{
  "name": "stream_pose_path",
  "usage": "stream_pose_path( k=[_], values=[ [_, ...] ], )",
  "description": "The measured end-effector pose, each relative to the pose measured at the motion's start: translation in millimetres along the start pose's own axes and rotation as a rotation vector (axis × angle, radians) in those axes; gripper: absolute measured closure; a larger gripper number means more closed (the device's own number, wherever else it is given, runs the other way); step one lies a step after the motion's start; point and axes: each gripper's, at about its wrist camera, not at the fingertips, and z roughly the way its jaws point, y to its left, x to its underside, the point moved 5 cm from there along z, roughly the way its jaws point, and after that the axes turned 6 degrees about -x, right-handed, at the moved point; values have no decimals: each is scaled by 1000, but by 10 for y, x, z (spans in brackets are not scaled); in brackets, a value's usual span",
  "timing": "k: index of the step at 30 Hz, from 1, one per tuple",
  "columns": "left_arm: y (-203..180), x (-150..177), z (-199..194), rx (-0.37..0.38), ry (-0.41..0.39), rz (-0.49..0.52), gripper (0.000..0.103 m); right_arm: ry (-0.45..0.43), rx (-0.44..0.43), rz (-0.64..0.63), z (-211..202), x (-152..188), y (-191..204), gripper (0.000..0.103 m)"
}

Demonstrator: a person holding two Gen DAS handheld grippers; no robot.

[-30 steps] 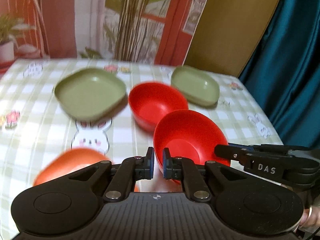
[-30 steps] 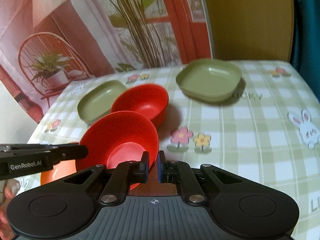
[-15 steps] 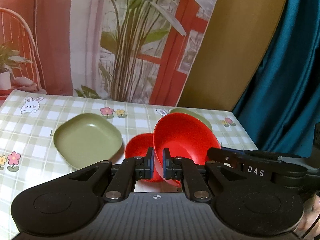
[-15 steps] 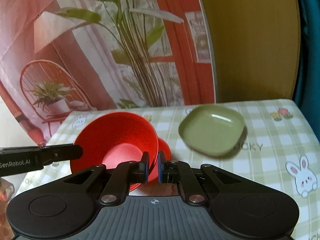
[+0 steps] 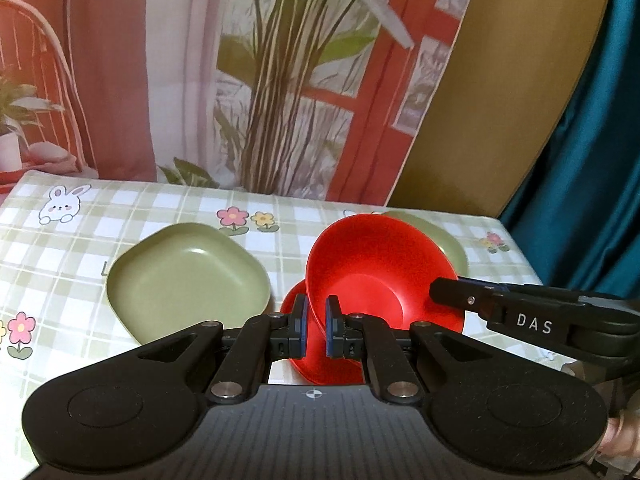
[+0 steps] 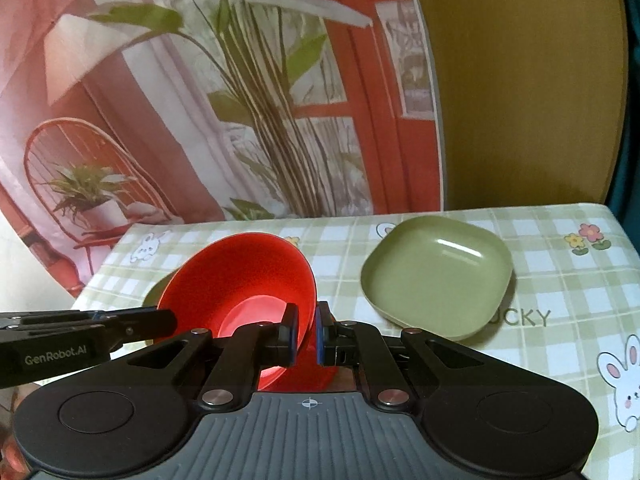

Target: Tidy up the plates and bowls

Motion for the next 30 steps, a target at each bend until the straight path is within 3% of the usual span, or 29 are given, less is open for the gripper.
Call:
stream_pose_path(
  k=[9,24,30],
  values=[
    [54,93,312,-9,62,16,94,60,6,37,291,145,-153,95],
    [85,206,475,-12,97,16,93,88,11,54,375,258,-206,93],
    [117,236,491,-13,114,5,86,94,10,62,358,293,-210,91]
  ],
)
